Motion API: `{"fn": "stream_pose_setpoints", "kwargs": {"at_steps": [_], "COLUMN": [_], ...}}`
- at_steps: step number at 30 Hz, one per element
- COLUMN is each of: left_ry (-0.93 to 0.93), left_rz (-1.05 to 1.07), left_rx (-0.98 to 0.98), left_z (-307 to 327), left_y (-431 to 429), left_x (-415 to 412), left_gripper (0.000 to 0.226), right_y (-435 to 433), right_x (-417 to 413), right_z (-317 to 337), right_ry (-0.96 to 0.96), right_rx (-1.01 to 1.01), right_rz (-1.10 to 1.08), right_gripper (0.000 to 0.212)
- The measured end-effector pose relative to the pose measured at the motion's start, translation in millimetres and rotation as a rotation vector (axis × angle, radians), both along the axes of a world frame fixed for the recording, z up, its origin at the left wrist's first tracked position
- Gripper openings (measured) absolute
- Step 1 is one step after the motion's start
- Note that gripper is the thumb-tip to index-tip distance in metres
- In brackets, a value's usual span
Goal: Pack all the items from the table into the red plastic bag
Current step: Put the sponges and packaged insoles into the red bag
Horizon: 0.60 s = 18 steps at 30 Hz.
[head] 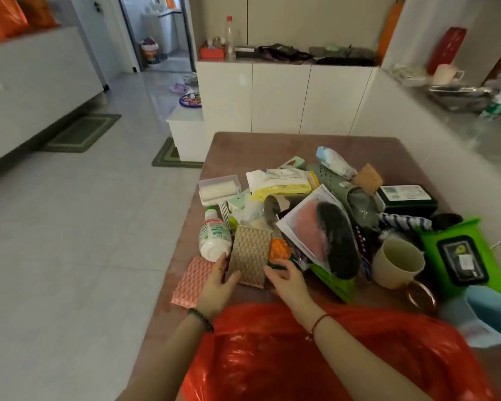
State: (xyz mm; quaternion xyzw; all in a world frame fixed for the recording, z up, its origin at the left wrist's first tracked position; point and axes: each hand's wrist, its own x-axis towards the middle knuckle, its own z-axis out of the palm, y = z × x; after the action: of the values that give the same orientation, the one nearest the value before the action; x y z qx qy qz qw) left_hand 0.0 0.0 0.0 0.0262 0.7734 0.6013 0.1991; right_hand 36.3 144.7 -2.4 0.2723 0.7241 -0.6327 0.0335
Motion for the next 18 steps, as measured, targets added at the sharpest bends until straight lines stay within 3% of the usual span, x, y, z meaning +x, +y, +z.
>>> {"fn": "stream_pose_setpoints", "kwargs": {"at_steps": [6, 9, 13, 15, 18], "left_ry": [0.004, 0.013, -0.060, -0.116, -0.159], "left_rz": [-0.011, 0.021, 0.131, 0.187, 0.352], "left_rx": [-0.148, -0.092, 0.063, 0.102, 0.086], "left_z": [-9, 3, 13, 15, 13], "left_y": [3, 4, -5, -10, -22], "left_x": [-15, -13, -13, -12, -10], "left_gripper": [0.055, 0.036, 0.033, 0.034, 0.035], "right_y": [-22, -26, -27, -19, -9], "right_x": [-21, -24, -15, -10, -4], "right_z": [-4, 2, 15, 18, 6], "right_ry": [0.012, 0.074, 0.159, 0.122, -0.034], "right_rx": [0.079, 0.034, 0.031, 0.157, 0.580], "right_rz": [-0.082, -0.039, 0.165, 0.144, 0.200], "right_gripper": [0.044, 0.047, 0.039, 0.033, 0.035]}}
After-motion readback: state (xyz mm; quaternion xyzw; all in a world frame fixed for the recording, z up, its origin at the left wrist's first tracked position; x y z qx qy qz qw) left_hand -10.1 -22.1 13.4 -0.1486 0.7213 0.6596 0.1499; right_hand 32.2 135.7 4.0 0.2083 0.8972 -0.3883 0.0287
